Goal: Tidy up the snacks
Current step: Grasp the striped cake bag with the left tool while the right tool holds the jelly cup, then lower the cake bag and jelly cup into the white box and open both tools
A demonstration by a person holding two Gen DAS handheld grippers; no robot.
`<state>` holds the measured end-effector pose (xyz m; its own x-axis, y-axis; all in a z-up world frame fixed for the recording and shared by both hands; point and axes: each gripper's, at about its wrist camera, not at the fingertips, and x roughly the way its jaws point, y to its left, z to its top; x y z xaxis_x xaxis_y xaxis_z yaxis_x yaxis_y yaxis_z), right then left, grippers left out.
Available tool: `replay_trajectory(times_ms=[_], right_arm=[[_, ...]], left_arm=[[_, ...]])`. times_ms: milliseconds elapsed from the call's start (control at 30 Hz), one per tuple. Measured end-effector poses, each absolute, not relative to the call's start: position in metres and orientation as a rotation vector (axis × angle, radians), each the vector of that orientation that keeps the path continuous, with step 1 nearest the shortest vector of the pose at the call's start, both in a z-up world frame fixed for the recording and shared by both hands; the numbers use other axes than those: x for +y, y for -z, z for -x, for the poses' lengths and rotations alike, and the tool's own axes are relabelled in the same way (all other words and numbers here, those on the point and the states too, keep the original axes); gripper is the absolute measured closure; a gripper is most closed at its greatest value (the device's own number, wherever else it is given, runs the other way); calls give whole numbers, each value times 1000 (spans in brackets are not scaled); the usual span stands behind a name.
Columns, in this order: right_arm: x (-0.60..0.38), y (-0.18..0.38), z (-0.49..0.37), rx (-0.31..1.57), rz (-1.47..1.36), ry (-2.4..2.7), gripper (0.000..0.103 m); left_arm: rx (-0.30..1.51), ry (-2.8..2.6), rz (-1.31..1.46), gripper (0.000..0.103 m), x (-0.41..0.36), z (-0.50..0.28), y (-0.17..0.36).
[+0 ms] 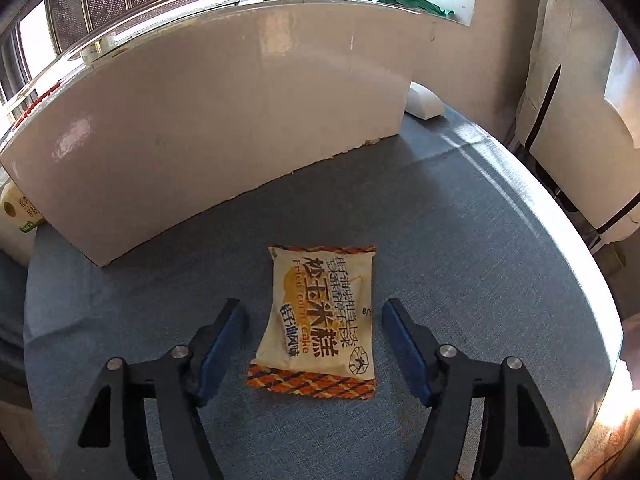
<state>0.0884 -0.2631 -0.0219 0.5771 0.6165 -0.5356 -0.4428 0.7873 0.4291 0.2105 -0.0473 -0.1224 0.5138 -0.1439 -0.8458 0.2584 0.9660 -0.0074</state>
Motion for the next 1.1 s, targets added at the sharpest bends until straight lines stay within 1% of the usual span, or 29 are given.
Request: replay_trajectory(times_ms=[33, 67, 133, 267, 500, 633, 767, 900, 1000, 1100], right_arm=[[-265, 24, -87, 729, -266, -633, 70], [-266, 26, -85, 732, -265, -632, 70], [-268, 30, -84, 742, -280, -633, 70], [-268, 36, -82, 754, -284, -644, 70], [-255, 43, -90, 777, -287, -682, 70], [-240, 34, -111, 777, -268, -714, 70], [-223, 4, -154, 730, -267, -760, 70], [-203, -31, -211, 682, -256, -754, 70], [-184, -44, -260, 692, -256, -735, 70], [-166, -44, -303, 721, -220, -708, 70]], left_arm=[[997, 244, -125, 45, -47, -210, 122], [996, 242, -121, 53, -46, -210, 120], [996, 237, -92, 57, -42, -209, 119], [919, 223, -59, 59, -32, -187, 103], [761, 220, 89, 59, -3, -132, 58], [693, 226, 175, 59, 20, -129, 32], [640, 236, 218, 59, 38, -154, 1], [614, 245, 261, 59, 55, -200, -26], [633, 232, 294, 59, 64, -248, -33], [674, 218, 282, 59, 62, -292, -31]])
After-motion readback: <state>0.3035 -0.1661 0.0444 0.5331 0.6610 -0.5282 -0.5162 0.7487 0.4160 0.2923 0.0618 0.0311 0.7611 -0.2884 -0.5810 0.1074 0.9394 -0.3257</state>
